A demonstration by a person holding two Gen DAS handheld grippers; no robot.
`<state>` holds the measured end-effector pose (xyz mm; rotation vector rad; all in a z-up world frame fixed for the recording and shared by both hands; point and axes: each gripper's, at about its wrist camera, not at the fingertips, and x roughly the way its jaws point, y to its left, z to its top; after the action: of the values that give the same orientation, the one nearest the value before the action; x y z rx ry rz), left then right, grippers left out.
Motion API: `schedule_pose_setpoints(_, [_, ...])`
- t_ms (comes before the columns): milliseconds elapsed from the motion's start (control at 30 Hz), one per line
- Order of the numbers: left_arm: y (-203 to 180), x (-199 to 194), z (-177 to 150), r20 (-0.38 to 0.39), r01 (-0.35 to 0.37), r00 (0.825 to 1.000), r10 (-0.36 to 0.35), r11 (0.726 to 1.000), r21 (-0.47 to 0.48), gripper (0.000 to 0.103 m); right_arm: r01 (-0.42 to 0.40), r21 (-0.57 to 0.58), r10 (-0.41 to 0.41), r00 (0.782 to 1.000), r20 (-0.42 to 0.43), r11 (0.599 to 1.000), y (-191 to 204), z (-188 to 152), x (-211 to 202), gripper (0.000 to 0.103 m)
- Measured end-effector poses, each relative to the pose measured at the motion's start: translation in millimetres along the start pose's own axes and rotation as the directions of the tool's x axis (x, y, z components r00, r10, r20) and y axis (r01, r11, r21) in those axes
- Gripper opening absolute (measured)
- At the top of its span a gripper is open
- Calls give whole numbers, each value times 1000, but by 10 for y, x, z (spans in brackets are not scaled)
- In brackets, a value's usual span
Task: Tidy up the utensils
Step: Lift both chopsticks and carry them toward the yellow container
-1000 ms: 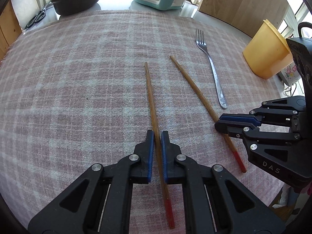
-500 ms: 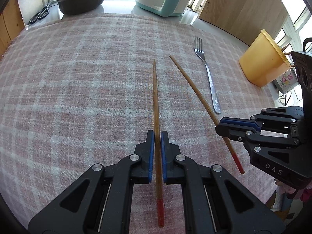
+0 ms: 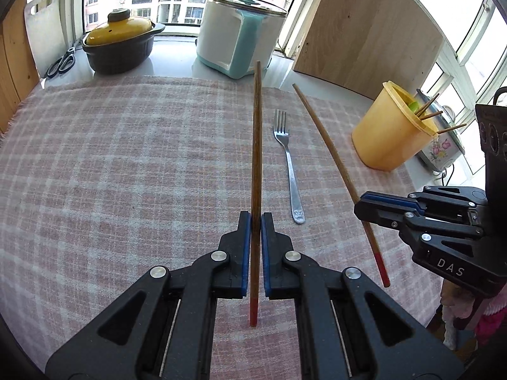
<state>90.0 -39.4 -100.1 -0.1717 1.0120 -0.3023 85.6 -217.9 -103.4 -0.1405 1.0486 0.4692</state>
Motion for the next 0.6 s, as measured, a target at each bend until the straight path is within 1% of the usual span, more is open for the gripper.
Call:
schedule_pose_setpoints(300, [-386,-148,172,69,21,997,-24,999,42,4,11,24,-14,994,107,1000,-263,9,-436,5])
schedule_pose_setpoints(600, [-694,-269,342,118,43,992,-50,997,65,4,29,55,-40,979,202,998,-579,-18,-872,5])
